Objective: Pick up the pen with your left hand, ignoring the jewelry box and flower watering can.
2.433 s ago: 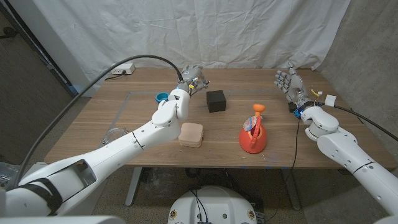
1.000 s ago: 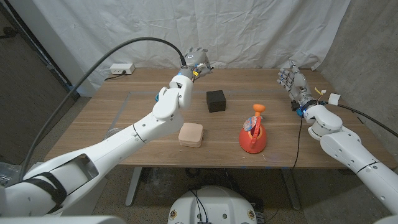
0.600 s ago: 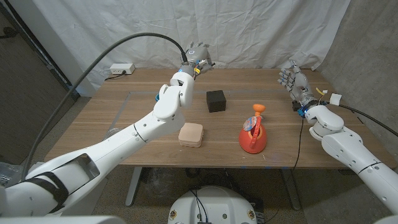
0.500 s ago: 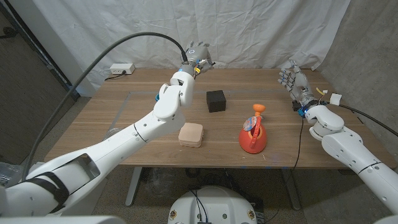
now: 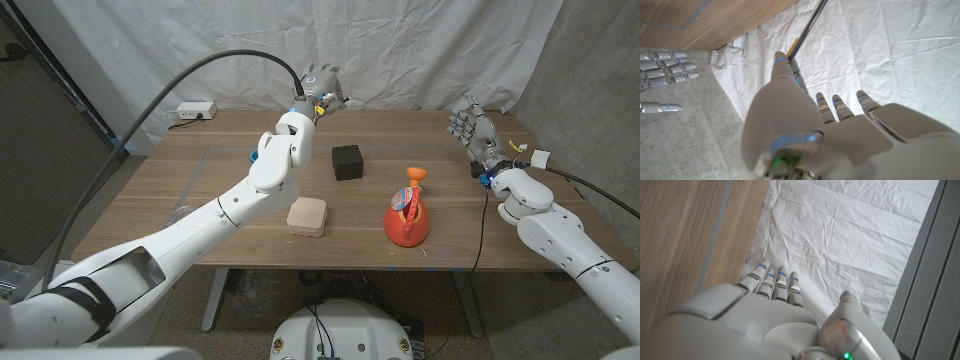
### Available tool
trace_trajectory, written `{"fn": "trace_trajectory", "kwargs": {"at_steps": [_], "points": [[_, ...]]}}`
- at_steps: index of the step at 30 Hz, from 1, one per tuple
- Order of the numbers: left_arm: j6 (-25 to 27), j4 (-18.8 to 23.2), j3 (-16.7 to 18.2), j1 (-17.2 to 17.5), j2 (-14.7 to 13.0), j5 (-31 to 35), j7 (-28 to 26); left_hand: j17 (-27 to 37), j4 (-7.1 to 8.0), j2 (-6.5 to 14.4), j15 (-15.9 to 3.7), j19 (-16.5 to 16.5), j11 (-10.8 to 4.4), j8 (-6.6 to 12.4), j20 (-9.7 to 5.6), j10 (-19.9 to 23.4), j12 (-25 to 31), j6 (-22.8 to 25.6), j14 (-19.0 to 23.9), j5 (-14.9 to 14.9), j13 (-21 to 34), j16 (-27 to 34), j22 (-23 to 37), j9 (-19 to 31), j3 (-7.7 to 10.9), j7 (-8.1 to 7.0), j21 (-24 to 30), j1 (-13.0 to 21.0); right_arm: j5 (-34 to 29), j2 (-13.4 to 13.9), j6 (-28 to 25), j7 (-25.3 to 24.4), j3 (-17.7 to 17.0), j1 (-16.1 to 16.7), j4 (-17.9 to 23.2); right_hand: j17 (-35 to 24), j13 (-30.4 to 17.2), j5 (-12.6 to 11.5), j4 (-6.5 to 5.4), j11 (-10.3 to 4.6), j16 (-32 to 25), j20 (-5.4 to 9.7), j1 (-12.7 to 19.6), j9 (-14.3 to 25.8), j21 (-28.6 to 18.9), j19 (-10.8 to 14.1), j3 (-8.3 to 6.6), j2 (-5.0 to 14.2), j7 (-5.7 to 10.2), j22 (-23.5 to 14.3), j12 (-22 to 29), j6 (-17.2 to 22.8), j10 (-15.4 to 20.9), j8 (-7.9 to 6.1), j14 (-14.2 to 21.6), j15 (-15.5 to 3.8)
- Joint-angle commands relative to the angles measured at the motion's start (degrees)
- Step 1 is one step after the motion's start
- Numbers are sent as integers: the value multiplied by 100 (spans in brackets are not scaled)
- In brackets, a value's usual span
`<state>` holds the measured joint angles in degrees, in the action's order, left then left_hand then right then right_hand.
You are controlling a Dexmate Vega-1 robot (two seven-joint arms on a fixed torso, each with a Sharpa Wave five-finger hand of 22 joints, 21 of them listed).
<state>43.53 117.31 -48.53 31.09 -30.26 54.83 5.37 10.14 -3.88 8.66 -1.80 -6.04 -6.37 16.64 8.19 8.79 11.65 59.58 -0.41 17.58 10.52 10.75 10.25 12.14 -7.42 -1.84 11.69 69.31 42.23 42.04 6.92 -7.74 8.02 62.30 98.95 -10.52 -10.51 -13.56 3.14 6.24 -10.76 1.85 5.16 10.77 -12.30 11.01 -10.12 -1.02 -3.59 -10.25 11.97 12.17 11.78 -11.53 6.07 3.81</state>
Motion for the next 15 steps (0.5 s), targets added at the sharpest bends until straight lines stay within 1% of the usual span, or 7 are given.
{"fn": "trace_trajectory", "kwargs": {"at_steps": [1,2,6,15], "points": [[-114,-53,69,36,84,45,5,12,37,-21,-237,22,-18,10,1,31,2,53,57,-22,12,-2,13,24,0,11,-9,27,4,17,-22,-18,-25,10,19,-20,-13,-27,-11,16,-13,-21,-11,23,19,63,19,62,26,-31,20,25,-3,13,11,33],[-108,-54,63,36,90,62,11,12,38,-20,-231,26,-15,11,3,30,1,55,56,-22,12,-2,13,25,1,28,-8,28,2,21,-27,-25,-29,15,27,-20,-13,-27,-11,15,-13,-20,-11,23,20,63,19,62,28,-31,20,25,-3,13,10,30],[-103,-61,43,26,112,99,74,11,36,-22,-237,27,-7,19,-6,35,3,70,60,-24,12,-3,12,31,4,12,-8,36,10,30,-29,-30,-47,36,44,-20,-13,-26,-11,15,-13,-22,-11,23,22,61,22,63,26,-31,21,21,-1,15,11,32],[-119,-33,91,106,127,114,22,11,35,-20,-225,21,-2,19,0,45,4,62,62,-28,12,-6,12,41,12,13,-13,50,34,60,-81,-22,-63,51,65,-20,-13,-25,-9,11,-17,-16,-11,23,26,65,29,65,22,-32,18,27,-7,13,26,29]]}}
